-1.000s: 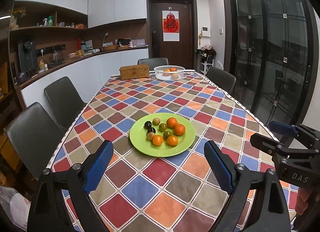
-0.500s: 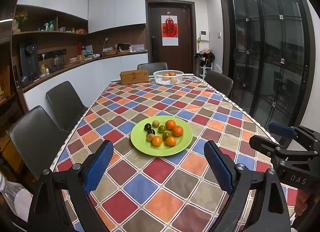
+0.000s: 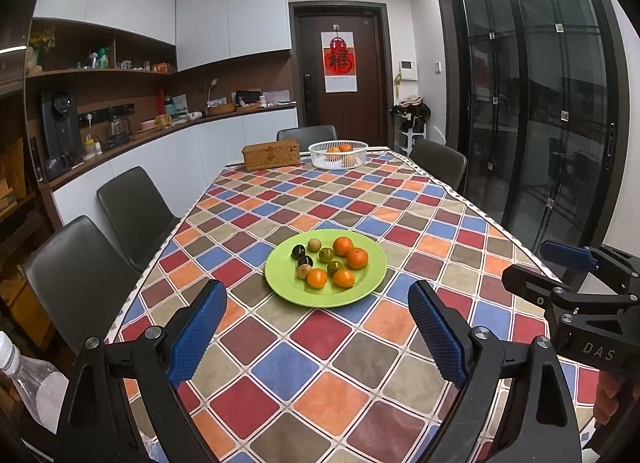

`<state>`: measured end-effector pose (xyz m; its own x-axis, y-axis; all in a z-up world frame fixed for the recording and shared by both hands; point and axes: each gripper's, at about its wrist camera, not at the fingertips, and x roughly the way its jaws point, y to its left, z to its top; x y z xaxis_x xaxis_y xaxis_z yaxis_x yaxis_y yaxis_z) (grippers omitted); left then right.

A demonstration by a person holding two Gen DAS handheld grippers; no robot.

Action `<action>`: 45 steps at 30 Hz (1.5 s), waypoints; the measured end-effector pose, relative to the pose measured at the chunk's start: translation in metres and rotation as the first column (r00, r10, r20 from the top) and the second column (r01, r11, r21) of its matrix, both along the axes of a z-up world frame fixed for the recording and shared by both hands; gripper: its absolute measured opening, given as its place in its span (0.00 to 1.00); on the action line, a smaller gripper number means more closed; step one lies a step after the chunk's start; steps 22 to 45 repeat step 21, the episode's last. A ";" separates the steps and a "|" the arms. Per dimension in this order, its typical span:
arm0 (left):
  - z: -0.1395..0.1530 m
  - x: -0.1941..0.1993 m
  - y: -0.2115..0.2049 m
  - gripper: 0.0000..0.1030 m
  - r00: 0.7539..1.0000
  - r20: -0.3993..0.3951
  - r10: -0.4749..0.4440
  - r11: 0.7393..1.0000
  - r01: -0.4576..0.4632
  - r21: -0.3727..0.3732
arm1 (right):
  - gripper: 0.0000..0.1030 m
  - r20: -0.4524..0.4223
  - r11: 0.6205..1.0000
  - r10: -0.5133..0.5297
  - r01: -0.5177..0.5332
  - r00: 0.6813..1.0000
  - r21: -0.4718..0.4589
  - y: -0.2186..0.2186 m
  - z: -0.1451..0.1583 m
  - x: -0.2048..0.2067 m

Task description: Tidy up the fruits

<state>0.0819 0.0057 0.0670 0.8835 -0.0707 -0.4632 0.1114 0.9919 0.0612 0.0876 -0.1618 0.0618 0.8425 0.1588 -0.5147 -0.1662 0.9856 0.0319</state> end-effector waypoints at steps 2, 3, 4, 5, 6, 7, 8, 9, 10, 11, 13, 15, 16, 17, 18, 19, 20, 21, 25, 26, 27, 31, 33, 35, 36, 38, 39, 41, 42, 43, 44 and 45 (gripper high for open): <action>0.001 -0.003 0.002 0.92 1.000 0.006 0.001 1.000 -0.001 0.005 | 0.66 -0.001 1.000 0.001 -0.001 1.000 0.001 0.000 0.000 0.000; 0.002 -0.003 0.002 0.94 1.000 0.006 0.000 1.000 -0.001 0.005 | 0.66 -0.001 1.000 0.001 -0.001 1.000 0.001 0.000 0.000 0.000; 0.002 -0.004 0.002 0.94 1.000 0.008 0.000 1.000 0.000 0.004 | 0.66 0.000 1.000 0.000 0.000 1.000 0.001 0.000 0.000 0.000; 0.002 -0.004 0.003 0.94 1.000 0.009 0.000 1.000 0.000 0.004 | 0.66 -0.001 1.000 0.000 0.000 1.000 0.001 0.000 0.000 0.000; 0.003 -0.005 0.004 0.94 1.000 0.010 -0.001 1.000 0.001 0.002 | 0.66 -0.001 1.000 0.001 -0.001 1.000 0.001 0.000 0.000 0.000; 0.004 -0.006 0.005 0.94 1.000 0.012 -0.002 1.000 0.002 0.001 | 0.66 0.000 1.000 0.001 -0.001 1.000 0.000 0.000 0.000 0.000; 0.004 -0.006 0.005 0.94 1.000 0.014 -0.002 1.000 0.002 0.001 | 0.66 0.000 1.000 0.001 -0.001 1.000 0.000 0.000 0.000 0.000; 0.004 -0.006 0.005 0.94 1.000 0.013 -0.003 1.000 0.003 0.002 | 0.66 0.000 1.000 0.002 -0.002 1.000 0.000 0.000 0.000 0.000; 0.004 -0.006 0.007 0.94 1.000 0.014 -0.002 1.000 0.002 0.002 | 0.66 0.001 1.000 0.003 -0.003 1.000 0.000 0.000 0.000 -0.001; 0.004 -0.006 0.007 0.94 1.000 0.014 -0.001 1.000 0.001 0.003 | 0.66 0.003 1.000 0.004 -0.004 1.000 0.000 -0.001 0.000 -0.003; 0.005 -0.007 0.007 0.94 1.000 0.014 0.001 1.000 -0.001 0.002 | 0.66 0.005 1.000 0.003 -0.003 1.000 -0.001 -0.001 0.000 -0.005; 0.005 -0.006 0.007 0.94 1.000 0.013 -0.001 1.000 0.001 0.003 | 0.66 0.007 1.000 0.001 -0.001 1.000 -0.003 -0.002 0.001 -0.010; 0.005 -0.007 0.007 0.94 1.000 0.013 0.000 1.000 0.000 0.002 | 0.66 0.007 1.000 0.002 -0.002 1.000 -0.001 -0.002 0.001 -0.010; 0.005 -0.007 0.007 0.94 1.000 0.013 0.000 1.000 0.000 0.001 | 0.66 0.007 1.000 0.003 -0.002 1.000 -0.002 -0.002 0.001 -0.010; 0.005 -0.007 0.008 0.94 1.000 0.013 0.001 1.000 -0.001 0.000 | 0.66 0.007 1.000 0.003 -0.003 1.000 -0.002 -0.002 0.001 -0.010; 0.005 -0.007 0.009 0.94 1.000 0.011 0.003 1.000 -0.003 -0.001 | 0.66 0.007 1.000 0.001 -0.001 1.000 -0.003 -0.002 0.001 -0.010; 0.005 -0.007 0.010 0.94 1.000 0.010 0.004 1.000 -0.004 -0.004 | 0.66 0.006 1.000 0.001 -0.001 1.000 -0.003 -0.002 0.001 -0.010; 0.004 -0.008 0.009 0.94 1.000 0.008 0.004 1.000 -0.004 -0.006 | 0.66 0.006 1.000 0.000 0.000 1.000 -0.003 -0.002 0.001 -0.011; 0.004 -0.008 0.009 0.94 1.000 0.008 0.004 1.000 -0.004 -0.006 | 0.66 0.006 1.000 0.000 0.000 1.000 -0.003 -0.002 0.001 -0.011; 0.004 -0.008 0.009 0.94 1.000 0.008 0.004 1.000 -0.004 -0.006 | 0.66 0.006 1.000 0.000 0.000 1.000 -0.003 -0.002 0.001 -0.011; 0.004 -0.008 0.009 0.94 1.000 0.008 0.004 1.000 -0.004 -0.006 | 0.66 0.006 1.000 0.000 0.000 1.000 -0.003 -0.002 0.001 -0.011; 0.004 -0.008 0.009 0.94 1.000 0.008 0.004 1.000 -0.004 -0.006 | 0.66 0.006 1.000 0.000 0.000 1.000 -0.003 -0.002 0.001 -0.011; 0.004 -0.008 0.009 0.94 1.000 0.008 0.004 1.000 -0.004 -0.006 | 0.66 0.006 1.000 0.000 0.000 1.000 -0.003 -0.002 0.001 -0.011; 0.004 -0.008 0.009 0.94 1.000 0.008 0.004 1.000 -0.004 -0.006 | 0.66 0.006 1.000 0.000 0.000 1.000 -0.003 -0.002 0.001 -0.011; 0.004 -0.008 0.009 0.94 1.000 0.008 0.004 1.000 -0.004 -0.006 | 0.66 0.006 1.000 0.000 0.000 1.000 -0.003 -0.002 0.001 -0.011; 0.004 -0.008 0.009 0.94 1.000 0.008 0.004 1.000 -0.004 -0.006 | 0.66 0.006 1.000 0.000 0.000 1.000 -0.003 -0.002 0.001 -0.011; 0.004 -0.008 0.009 0.94 1.000 0.008 0.004 1.000 -0.004 -0.006 | 0.66 0.006 1.000 0.000 0.000 1.000 -0.003 -0.002 0.001 -0.011; 0.004 -0.008 0.009 0.94 1.000 0.008 0.004 1.000 -0.004 -0.006 | 0.66 0.006 1.000 0.000 0.000 1.000 -0.003 -0.002 0.001 -0.011; 0.004 -0.008 0.009 0.94 1.000 0.008 0.004 1.000 -0.004 -0.006 | 0.66 0.006 1.000 0.000 0.000 1.000 -0.003 -0.002 0.001 -0.011; 0.004 -0.008 0.009 0.94 1.000 0.008 0.004 1.000 -0.004 -0.006 | 0.66 0.006 1.000 0.000 0.000 1.000 -0.003 -0.002 0.001 -0.011; 0.004 -0.008 0.009 0.94 1.000 0.008 0.004 1.000 -0.004 -0.006 | 0.66 0.006 1.000 0.000 0.000 1.000 -0.003 -0.002 0.001 -0.011; 0.004 -0.008 0.009 0.94 1.000 0.008 0.004 1.000 -0.004 -0.006 | 0.66 0.006 1.000 0.000 0.000 1.000 -0.003 -0.002 0.001 -0.011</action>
